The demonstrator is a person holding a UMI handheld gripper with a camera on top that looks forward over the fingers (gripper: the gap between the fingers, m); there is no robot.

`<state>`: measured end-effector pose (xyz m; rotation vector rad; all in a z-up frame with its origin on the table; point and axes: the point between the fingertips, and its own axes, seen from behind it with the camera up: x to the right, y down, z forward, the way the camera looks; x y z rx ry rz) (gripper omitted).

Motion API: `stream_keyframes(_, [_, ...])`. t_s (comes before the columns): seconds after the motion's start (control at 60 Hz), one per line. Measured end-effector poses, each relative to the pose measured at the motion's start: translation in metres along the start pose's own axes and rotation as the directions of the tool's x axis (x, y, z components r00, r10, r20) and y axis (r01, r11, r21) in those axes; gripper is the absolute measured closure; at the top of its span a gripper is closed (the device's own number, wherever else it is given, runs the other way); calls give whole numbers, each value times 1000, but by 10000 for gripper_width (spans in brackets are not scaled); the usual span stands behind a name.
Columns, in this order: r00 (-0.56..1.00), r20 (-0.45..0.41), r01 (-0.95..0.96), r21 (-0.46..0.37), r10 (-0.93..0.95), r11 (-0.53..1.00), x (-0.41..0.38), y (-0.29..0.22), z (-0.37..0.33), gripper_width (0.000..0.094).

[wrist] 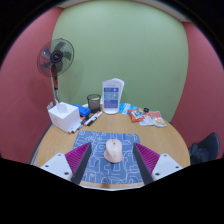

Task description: Arrange mouse

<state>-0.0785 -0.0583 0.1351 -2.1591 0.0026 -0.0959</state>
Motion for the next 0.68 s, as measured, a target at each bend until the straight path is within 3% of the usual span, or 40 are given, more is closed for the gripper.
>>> stream_keyframes(0.317, [999, -46, 8, 50, -6, 999, -13, 4, -144, 95])
stream_keyframes(0.683, [999, -47, 13, 56, -10, 998, -33, 19, -199, 94])
